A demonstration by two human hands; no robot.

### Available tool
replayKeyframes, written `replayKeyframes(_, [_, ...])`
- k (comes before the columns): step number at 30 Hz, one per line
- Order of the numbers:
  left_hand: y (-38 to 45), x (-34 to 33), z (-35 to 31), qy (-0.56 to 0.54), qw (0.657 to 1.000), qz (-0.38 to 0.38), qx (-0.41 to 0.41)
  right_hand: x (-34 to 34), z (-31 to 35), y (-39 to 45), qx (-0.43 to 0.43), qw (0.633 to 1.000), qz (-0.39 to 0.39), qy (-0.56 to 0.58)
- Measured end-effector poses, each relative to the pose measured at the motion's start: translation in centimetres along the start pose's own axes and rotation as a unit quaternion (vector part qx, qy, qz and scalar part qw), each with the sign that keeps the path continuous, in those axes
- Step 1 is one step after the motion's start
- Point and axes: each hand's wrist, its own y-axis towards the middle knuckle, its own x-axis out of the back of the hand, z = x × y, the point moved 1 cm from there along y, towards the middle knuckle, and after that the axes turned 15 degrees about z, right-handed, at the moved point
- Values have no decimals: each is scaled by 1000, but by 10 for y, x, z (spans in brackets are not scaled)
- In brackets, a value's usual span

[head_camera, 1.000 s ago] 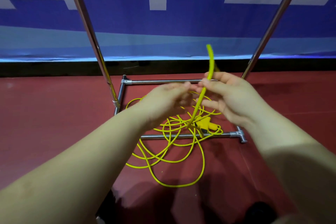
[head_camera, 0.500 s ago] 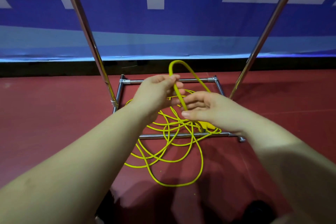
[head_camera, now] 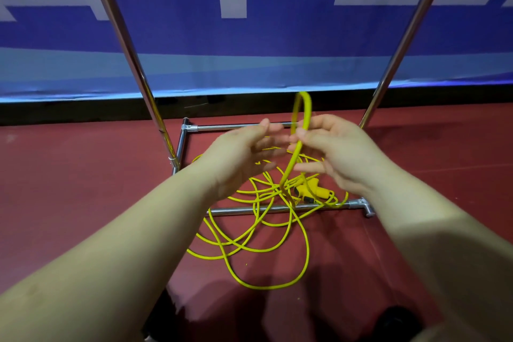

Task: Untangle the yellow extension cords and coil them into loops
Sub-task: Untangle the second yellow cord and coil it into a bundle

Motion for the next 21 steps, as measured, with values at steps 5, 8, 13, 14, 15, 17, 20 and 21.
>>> replayKeyframes(5, [-2, -8, 11, 149, 986, 70, 21, 11, 3, 3, 11, 977, -89, 194])
replayKeyframes(8, [-1, -9, 7, 214, 975, 54, -12, 11, 3, 2, 24, 978, -82, 190])
replayKeyframes(13, [1, -3, 3, 192, 980, -18, -41, 11, -4, 4, -22, 998, -47, 30])
replayKeyframes(14, [1, -2, 1, 170, 984, -34, -51, 10, -7, 3, -47, 998, -30, -19])
replayKeyframes(15, [0, 0, -2, 149, 986, -49, -60, 8, -10, 1, -73, 995, 1, -68])
replayKeyframes(17, [-1, 3, -7, 92, 990, -77, -72, 3, -16, -3, -113, 975, 73, -175])
replayKeyframes(20, [-2, 11, -14, -1, 991, -97, -89, -2, -22, -7, -128, 948, 131, -261])
replayKeyframes(21, [-2, 13, -16, -25, 990, -101, -95, -3, -22, -7, -116, 947, 136, -266])
